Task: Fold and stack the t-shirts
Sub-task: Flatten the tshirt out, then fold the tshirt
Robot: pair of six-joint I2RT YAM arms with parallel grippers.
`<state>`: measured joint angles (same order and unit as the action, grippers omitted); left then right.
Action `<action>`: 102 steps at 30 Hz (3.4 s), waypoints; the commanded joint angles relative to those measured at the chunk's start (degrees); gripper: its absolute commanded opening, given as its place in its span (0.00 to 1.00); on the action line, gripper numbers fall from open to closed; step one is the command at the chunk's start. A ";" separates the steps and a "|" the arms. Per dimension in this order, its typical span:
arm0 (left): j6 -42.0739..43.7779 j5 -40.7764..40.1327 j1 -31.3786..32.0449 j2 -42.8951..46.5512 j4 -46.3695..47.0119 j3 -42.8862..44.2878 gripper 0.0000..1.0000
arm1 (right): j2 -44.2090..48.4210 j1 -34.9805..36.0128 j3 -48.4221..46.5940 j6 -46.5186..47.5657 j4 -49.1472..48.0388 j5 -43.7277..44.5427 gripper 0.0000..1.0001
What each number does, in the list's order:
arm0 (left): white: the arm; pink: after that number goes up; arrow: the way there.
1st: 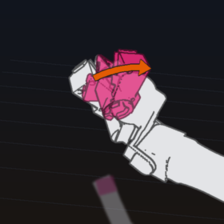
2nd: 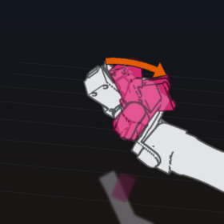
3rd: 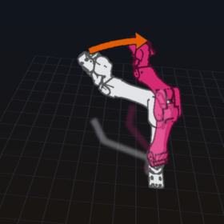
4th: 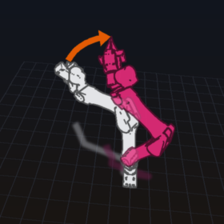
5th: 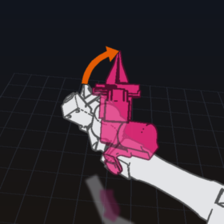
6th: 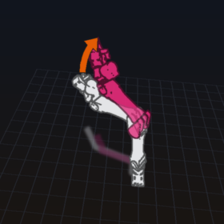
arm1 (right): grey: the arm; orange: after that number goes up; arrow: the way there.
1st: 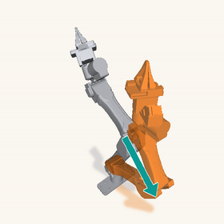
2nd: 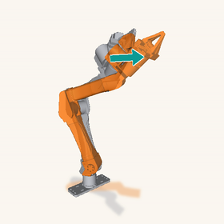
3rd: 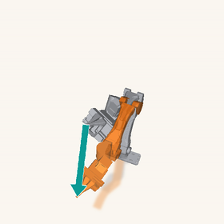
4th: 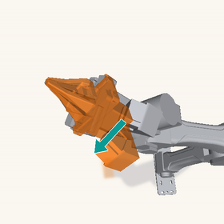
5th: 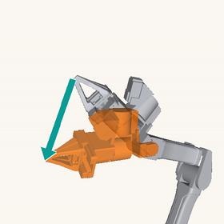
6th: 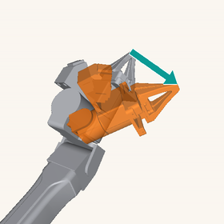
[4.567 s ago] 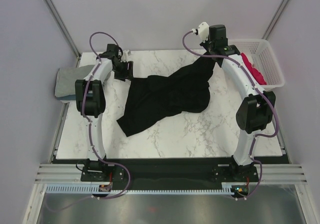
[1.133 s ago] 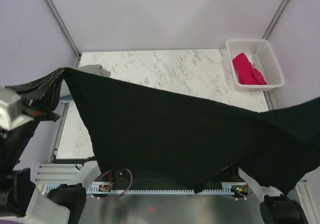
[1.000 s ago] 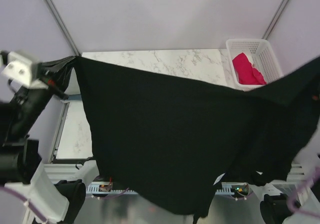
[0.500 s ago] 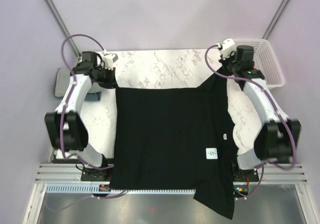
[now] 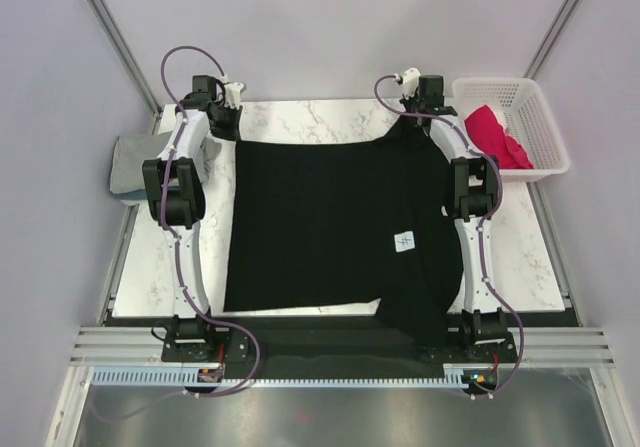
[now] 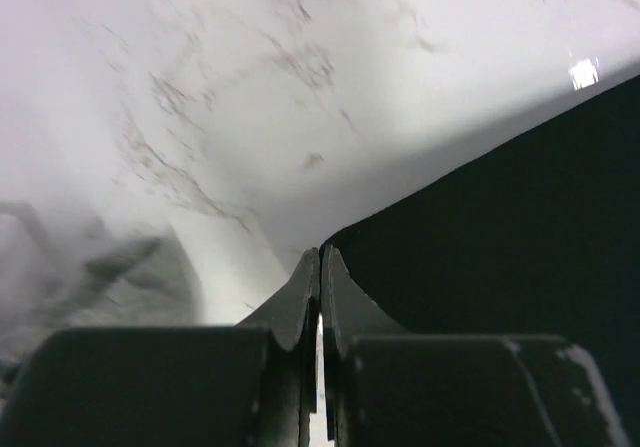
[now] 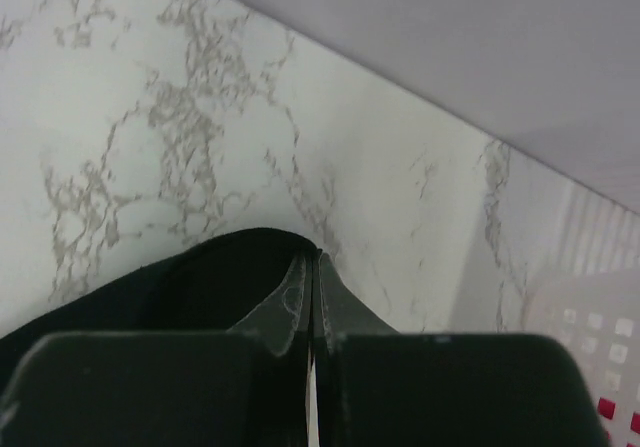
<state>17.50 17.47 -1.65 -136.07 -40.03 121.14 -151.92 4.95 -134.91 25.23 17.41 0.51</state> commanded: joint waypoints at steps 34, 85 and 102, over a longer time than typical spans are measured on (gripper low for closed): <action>-0.18 3.44 -2.39 9.33 8.75 2.52 0.02 | 22.36 2.87 16.95 0.26 -10.47 8.98 0.00; 6.76 6.61 -3.80 38.69 2.15 -41.16 0.02 | 68.16 4.28 65.39 -9.94 8.87 -2.18 0.00; -0.53 1.33 -3.98 40.08 0.32 -47.49 0.59 | 68.24 4.98 64.26 -8.01 12.65 -2.98 0.46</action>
<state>21.21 22.17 -5.17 -99.81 -38.54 74.19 -85.67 9.61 -66.22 16.32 29.58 -3.03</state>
